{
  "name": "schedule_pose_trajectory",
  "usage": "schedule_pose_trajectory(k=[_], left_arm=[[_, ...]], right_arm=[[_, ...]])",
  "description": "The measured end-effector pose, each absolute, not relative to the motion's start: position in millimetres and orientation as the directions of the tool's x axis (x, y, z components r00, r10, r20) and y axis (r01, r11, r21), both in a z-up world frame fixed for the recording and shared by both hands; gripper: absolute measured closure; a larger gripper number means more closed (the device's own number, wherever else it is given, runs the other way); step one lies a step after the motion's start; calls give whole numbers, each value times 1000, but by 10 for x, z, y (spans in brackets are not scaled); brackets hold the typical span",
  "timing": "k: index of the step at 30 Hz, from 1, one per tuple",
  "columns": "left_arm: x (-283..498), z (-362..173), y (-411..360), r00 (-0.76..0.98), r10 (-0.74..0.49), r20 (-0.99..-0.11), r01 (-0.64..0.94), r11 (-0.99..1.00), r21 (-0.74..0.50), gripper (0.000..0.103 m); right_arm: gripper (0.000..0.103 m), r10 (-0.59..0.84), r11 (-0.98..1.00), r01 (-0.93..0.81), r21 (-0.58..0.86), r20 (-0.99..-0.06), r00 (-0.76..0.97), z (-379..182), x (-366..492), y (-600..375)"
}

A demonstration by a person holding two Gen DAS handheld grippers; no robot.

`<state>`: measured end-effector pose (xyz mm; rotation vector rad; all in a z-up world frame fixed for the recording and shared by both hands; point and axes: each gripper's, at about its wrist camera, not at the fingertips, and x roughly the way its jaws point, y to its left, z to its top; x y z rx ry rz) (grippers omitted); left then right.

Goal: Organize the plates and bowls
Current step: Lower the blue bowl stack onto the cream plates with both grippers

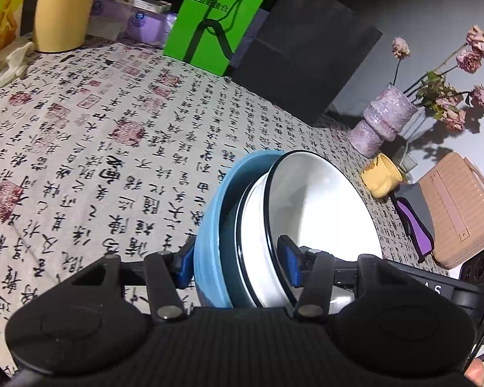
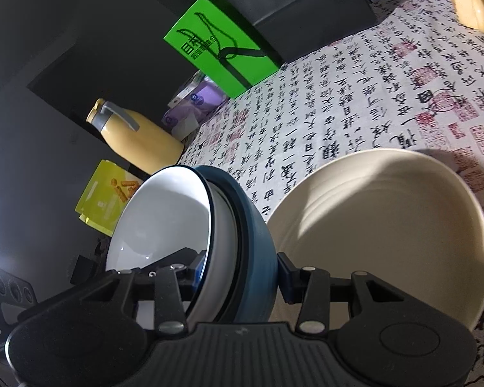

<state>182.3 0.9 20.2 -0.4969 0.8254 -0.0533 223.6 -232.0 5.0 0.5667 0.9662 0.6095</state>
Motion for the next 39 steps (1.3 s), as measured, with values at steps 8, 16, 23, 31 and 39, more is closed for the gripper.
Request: schedule_pose_trajectory(k=[8,16,23,31,39], left_arm=[[1911,192,-203,668,-256,-699,-113,893,-435,51],[1986,160,-390,650,-271,-710,-91,900,-427,51],[2042,134,-539,635,-279,-721,-72,907,-415,51],[2090,87,-675,618,-289,-731,-56,911,-408,51],[2140,24,-752,599,-295,-744,-54,913,-405,51]], right_arm=[[60,684,701,-190,688,-571,455,19,2250,-2533],[60,675,699,-160,697,-569,470,-40,2264,-2740],[60,669,696,-139,704,-566,482,-90,2251,-2893],[60,661,695,-116,710,-568,490,-159,2238,-3041],[60,655,695,-94,712,-574,491,-230,2254,-3118]])
